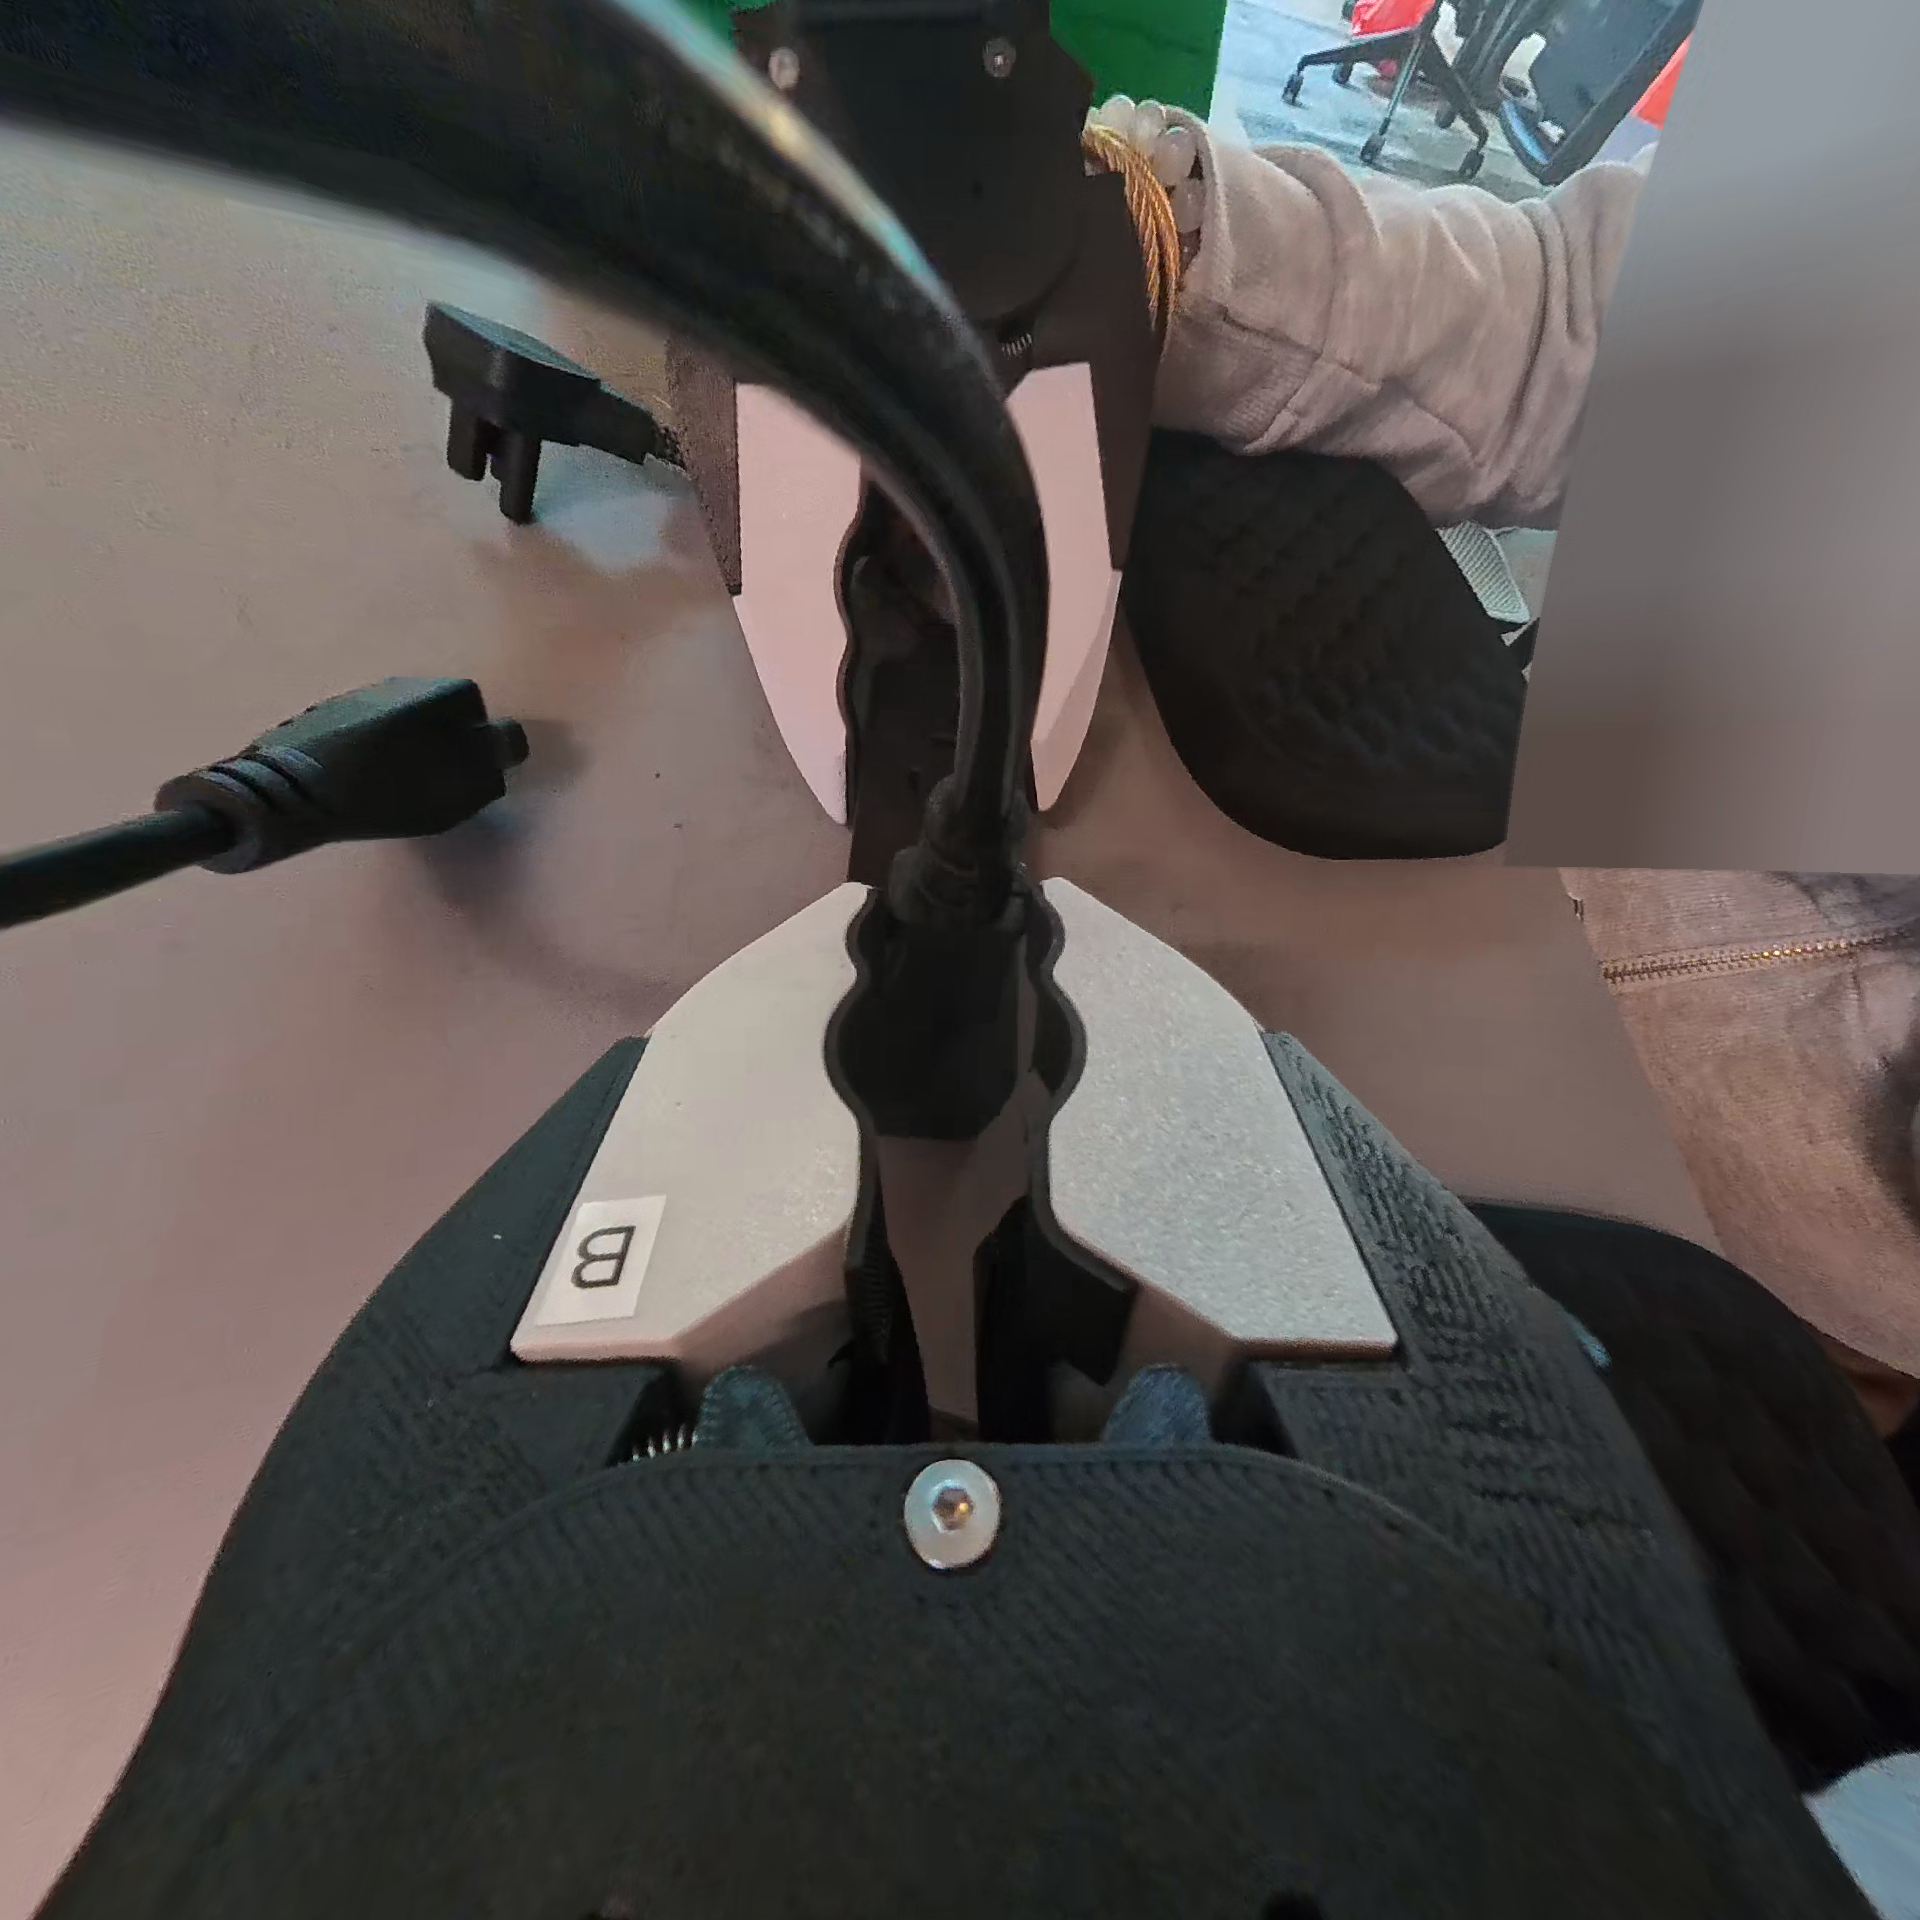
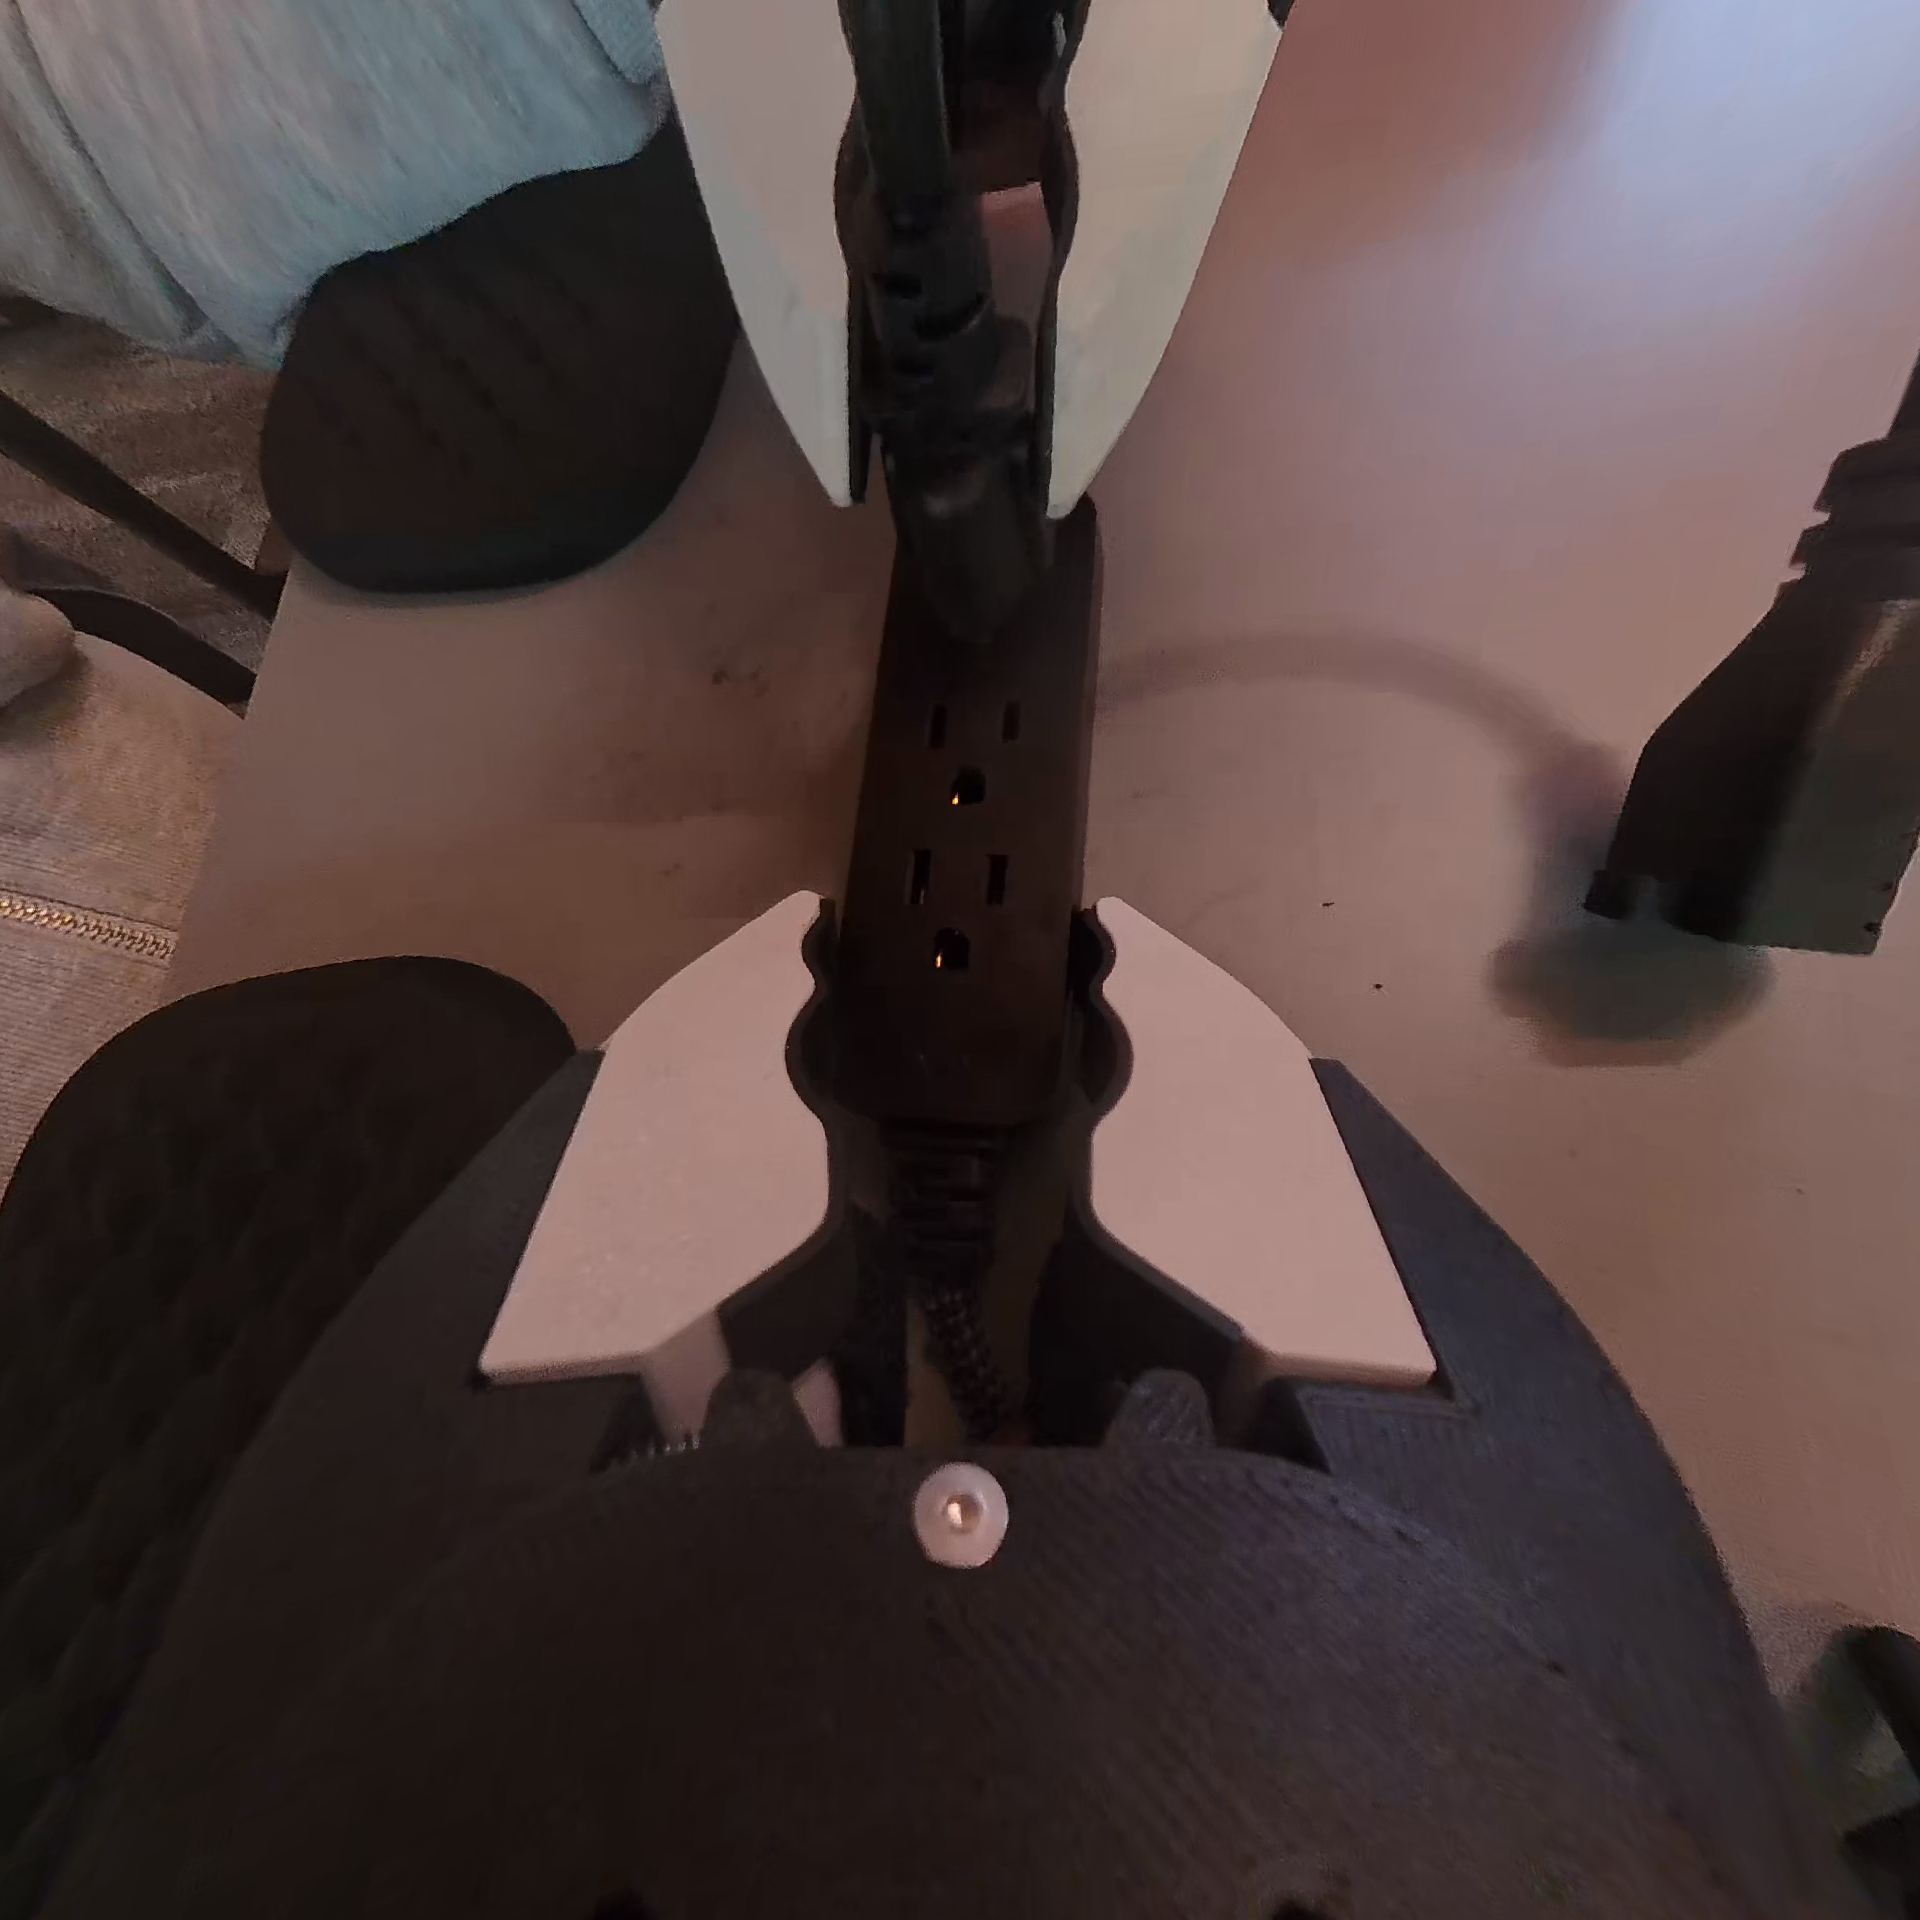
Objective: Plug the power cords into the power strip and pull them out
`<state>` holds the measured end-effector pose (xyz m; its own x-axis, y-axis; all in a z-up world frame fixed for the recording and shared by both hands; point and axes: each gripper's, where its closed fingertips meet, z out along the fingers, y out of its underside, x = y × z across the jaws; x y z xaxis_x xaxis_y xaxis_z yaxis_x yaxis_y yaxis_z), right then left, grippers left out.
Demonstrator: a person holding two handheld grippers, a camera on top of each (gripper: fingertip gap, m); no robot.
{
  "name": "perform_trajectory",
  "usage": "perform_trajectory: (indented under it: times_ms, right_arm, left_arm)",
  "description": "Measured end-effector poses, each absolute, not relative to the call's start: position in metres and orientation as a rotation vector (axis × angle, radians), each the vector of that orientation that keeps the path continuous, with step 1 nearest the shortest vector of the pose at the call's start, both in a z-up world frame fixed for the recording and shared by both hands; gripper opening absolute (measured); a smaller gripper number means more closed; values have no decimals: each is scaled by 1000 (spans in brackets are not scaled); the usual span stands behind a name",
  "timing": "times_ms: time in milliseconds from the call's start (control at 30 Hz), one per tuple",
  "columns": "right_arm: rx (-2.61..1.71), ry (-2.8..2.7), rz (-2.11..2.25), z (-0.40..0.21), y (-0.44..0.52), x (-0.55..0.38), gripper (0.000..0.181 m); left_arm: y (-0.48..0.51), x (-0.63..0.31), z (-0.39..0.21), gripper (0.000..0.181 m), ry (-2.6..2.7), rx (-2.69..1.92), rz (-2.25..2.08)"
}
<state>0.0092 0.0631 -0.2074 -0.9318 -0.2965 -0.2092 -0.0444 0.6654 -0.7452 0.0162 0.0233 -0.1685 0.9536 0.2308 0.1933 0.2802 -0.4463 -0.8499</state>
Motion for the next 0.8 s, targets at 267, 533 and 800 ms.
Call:
perform_trajectory:
  times_ms: [267,533,800]
  right_arm:
    - [-275,2581,-1132,-208,63,10,45]
    - [-284,2586,-1128,-208,62,10,45]
    - [-286,2589,-1125,-208,62,11,45]
  left_arm:
    - [23,16,-169,27,-366,-2070,-58]
    - [23,17,-170,27,-362,-2061,-75]
    - [24,17,-170,28,-381,-2034,-113]
